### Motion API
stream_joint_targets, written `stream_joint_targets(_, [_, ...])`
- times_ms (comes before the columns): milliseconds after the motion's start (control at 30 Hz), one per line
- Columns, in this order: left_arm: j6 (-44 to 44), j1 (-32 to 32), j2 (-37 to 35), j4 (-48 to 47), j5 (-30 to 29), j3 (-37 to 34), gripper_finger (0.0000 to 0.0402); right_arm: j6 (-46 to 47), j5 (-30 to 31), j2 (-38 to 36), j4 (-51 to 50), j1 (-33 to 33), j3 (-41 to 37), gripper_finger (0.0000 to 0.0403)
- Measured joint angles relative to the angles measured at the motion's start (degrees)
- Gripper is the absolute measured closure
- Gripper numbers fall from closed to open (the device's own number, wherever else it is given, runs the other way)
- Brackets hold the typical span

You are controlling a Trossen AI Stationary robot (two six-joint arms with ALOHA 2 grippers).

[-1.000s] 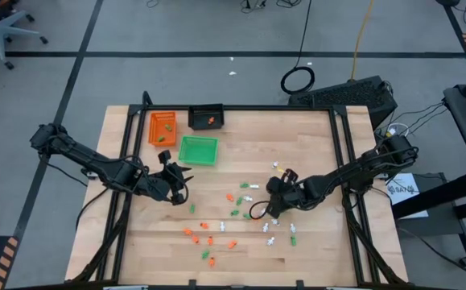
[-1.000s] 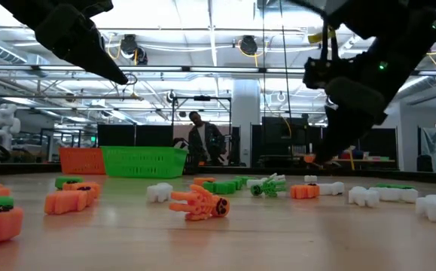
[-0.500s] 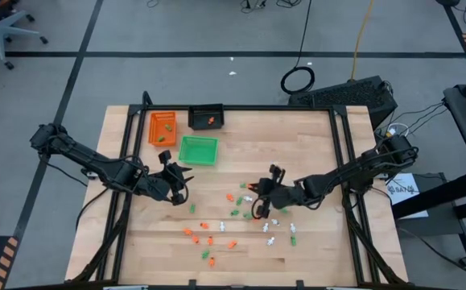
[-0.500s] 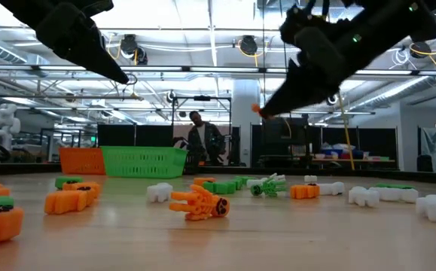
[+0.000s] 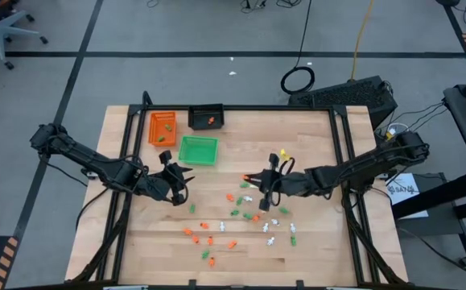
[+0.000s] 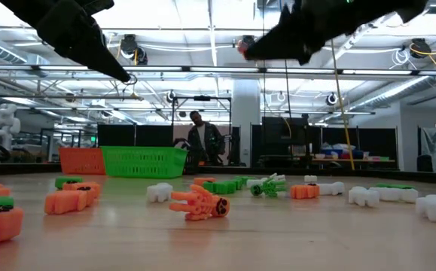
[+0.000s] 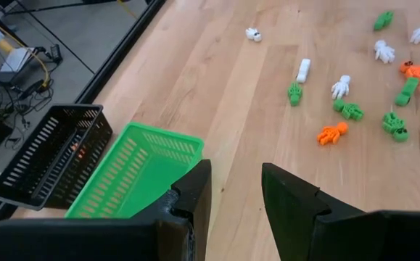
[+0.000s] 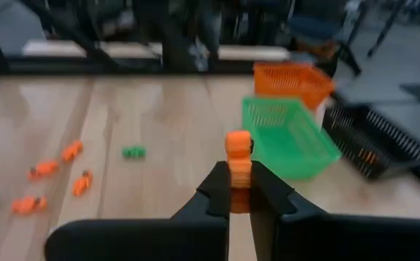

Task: Sort Halloween decoration
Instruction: Put the orange skeleton toy into the black bin

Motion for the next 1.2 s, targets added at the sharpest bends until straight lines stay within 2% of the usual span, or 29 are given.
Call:
stream_joint_targets(167, [0.0,0.0,0.0,0.2,0.0,0.0,0.0281,-6.0,-0.4,-2.0,4.3,-1.1,0.0,0.0399])
stream_joint_targets(367, [3.8,-0.1,0.0,4.1,0.8,0.0,0.0281,-10.2,-7.7,-2.0,7.7,-2.9,0.0,0.0399])
stream_joint_targets(667, [14.7,-0.1,0.0,18.1,9.6,-2.3,0.0281,-8.1,-7.6,-0.3,8.1,-2.9,0.0,0.0399])
stream_joint_targets(933, [15.7,-0.1,0.0,19.6,9.8,-3.8,0.0281,-8.7,-7.6,3.6,10.8,-3.0,0.0,0.0399])
stream_joint_targets(1200, [16.1,-0.1,0.0,19.9,9.8,-3.8,0.0281,-8.8,-7.6,4.1,11.1,-3.4,0.0,0.0399])
